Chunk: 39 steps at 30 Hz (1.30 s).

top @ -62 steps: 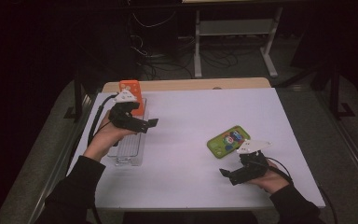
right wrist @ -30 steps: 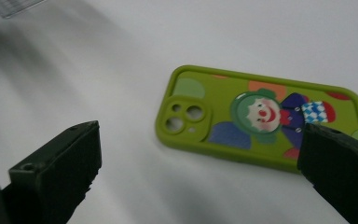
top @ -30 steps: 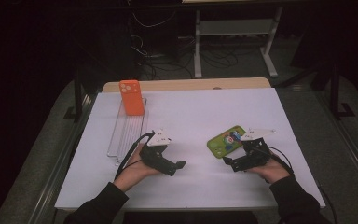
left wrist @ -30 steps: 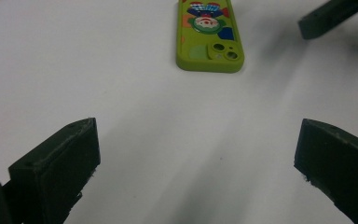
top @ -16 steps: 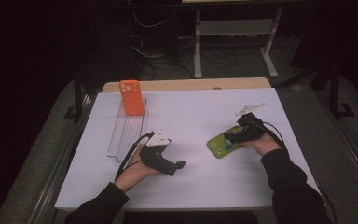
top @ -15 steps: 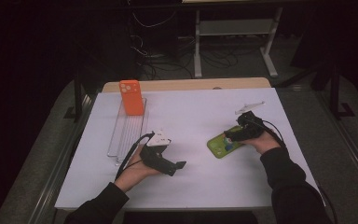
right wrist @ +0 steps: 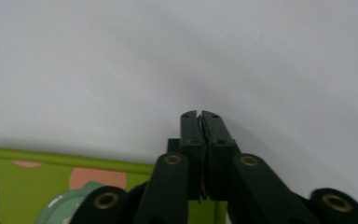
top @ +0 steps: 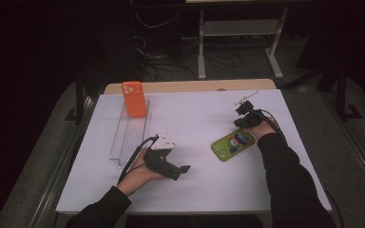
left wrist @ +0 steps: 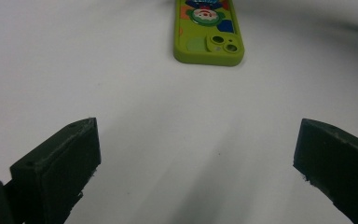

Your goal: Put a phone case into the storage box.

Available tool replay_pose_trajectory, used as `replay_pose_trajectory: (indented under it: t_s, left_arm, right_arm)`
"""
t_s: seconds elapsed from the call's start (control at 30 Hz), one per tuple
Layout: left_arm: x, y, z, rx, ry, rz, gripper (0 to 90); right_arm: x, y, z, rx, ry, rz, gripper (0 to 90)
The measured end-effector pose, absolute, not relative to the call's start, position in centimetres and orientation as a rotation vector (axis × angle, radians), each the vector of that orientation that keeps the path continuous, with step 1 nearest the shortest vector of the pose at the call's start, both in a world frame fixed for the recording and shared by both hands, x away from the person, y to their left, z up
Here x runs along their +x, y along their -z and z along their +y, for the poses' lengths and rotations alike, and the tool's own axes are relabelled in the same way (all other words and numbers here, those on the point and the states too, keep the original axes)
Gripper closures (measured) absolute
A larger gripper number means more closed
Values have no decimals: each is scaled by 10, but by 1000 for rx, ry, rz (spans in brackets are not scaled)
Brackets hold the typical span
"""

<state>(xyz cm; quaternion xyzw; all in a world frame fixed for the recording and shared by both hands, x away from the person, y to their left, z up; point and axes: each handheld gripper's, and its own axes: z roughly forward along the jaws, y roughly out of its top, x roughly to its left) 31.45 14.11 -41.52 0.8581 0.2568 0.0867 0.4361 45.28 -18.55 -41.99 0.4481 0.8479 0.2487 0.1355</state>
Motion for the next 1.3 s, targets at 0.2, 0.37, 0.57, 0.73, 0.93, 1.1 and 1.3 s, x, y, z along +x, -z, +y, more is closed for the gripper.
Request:
replay_pose_trajectory:
  t_s: [0.2, 0.37, 0.57, 0.73, 0.93, 1.1, 1.3]
  left_arm:
    - [314, 415, 142, 2136, -214, 635, 0]
    - [314, 414, 142, 2131, -215, 636, 0]
    - [314, 414, 142, 2130, -214, 638, 0]
    - [314, 415, 142, 2135, -217, 636, 0]
    - [314, 415, 141, 2134, -220, 639, 0]
    - [313, 415, 141, 2138, -219, 637, 0]
    - [313, 415, 141, 2138, -220, 637, 0]
  right_arm:
    - [458, 423, -187, 1286, -644, 2496, 884]
    - [456, 425, -193, 1273, -601, 2518, 885]
    - [446, 426, -202, 1253, -584, 2562, 885]
    - [431, 429, -213, 1255, -619, 2600, 885]
    - [411, 429, -220, 1225, -661, 2623, 886]
    - [394, 429, -222, 1180, -708, 2634, 886]
    - [372, 431, -220, 1135, -736, 2665, 887]
